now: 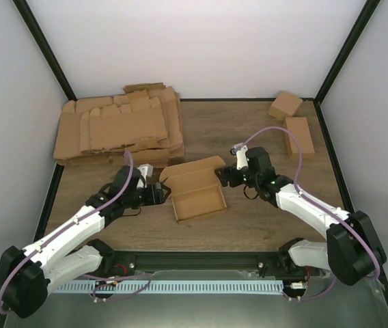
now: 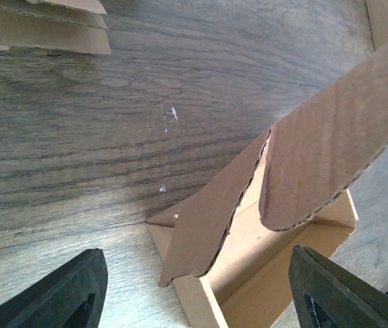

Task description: Fold the paper box

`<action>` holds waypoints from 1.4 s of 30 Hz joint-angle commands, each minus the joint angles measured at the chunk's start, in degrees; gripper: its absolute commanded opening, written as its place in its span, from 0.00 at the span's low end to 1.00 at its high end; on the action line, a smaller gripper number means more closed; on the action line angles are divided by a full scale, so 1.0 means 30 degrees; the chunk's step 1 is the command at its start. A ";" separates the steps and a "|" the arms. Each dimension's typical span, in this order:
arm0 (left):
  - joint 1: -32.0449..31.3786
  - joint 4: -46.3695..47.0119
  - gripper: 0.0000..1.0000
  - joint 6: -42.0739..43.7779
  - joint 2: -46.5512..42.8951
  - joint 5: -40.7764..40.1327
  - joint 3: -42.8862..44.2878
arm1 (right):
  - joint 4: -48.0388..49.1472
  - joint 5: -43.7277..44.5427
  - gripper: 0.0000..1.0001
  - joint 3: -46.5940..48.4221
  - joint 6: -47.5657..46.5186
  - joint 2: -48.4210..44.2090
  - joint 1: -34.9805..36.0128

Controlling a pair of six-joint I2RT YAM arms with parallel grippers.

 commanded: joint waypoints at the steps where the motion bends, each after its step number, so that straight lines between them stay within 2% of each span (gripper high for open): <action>1: -0.0390 0.0698 0.74 0.0065 0.0345 -0.0444 0.0522 | 0.0872 -0.0651 0.84 0.0773 -0.0818 0.0227 -0.0093; 7: -0.0716 0.0265 0.68 0.0152 0.0396 -0.1040 0.0984 | 0.0861 -0.1722 0.75 0.0860 -0.0993 0.0527 -0.0108; 14: -0.1073 -0.0174 0.58 0.0156 0.0687 -0.1478 0.1400 | 0.0035 -0.2401 0.57 0.0599 -0.0634 -0.0100 -0.0077; 23: -0.1703 -0.0688 0.44 0.0123 0.1166 -0.2009 0.2120 | -0.0873 -0.2594 0.44 0.0232 -0.0306 -0.1034 -0.0035; 27: -0.1996 -0.0995 0.43 0.0101 0.1339 -0.2362 0.2468 | -0.1167 -0.2730 0.40 0.0269 -0.0097 -0.1264 0.0059; 42: -0.2491 -0.1296 0.42 0.0156 0.1699 -0.2798 0.3061 | -0.2081 -0.2661 0.38 0.0234 0.0364 -0.1670 0.0300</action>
